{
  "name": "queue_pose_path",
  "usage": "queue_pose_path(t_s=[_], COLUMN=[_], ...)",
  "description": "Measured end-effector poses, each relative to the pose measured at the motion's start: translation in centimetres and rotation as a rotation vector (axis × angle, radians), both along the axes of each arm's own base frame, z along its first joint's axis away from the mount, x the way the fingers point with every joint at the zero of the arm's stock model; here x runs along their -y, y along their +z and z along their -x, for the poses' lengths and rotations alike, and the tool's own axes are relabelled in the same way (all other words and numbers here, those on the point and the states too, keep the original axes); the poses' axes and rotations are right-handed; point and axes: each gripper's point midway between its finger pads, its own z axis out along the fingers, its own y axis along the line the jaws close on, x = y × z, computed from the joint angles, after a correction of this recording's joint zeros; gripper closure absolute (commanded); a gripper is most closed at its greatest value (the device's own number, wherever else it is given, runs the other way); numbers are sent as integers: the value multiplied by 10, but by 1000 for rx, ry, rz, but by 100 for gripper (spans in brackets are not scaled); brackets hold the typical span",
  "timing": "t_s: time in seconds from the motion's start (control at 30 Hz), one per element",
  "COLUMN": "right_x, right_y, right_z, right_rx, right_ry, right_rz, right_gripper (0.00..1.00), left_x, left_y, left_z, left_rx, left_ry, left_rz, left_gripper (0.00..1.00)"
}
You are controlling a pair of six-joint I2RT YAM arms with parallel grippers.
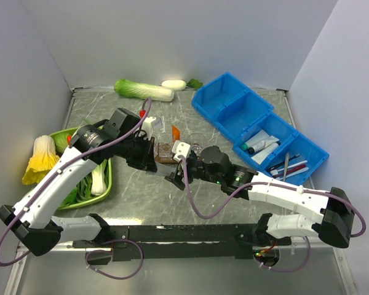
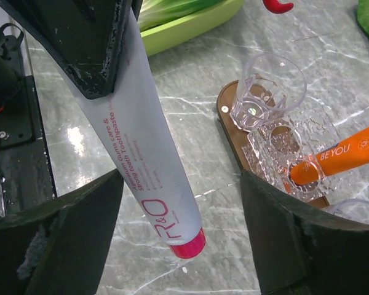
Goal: Prepare toiletry sets of a toothbrush and toothpaste on the tray
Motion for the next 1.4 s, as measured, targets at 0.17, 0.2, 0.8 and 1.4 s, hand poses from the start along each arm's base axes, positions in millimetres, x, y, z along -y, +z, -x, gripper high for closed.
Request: queue_pose_path(t_s=[0.17,0.2,0.8,1.4], right_x=[-2,-2,16,28], right_y=[-5,-6,-7,22], right_z=[3,4,13,13], right_rx=[-8,-12,-49,-80], right_ry=[16,19,-32,-107], right_rz=[-9,-12,-77,-214], right_gripper=[34,36,75,78], left_x=[1,2,7,17], left_y=[1,2,37,40], left_z=[-1,-1,-11,-19], left_rx=[3,4,148,230], left_ry=[-3,-4,47,93], left_rz=[8,12,139,274], left_gripper=[99,99,9,28])
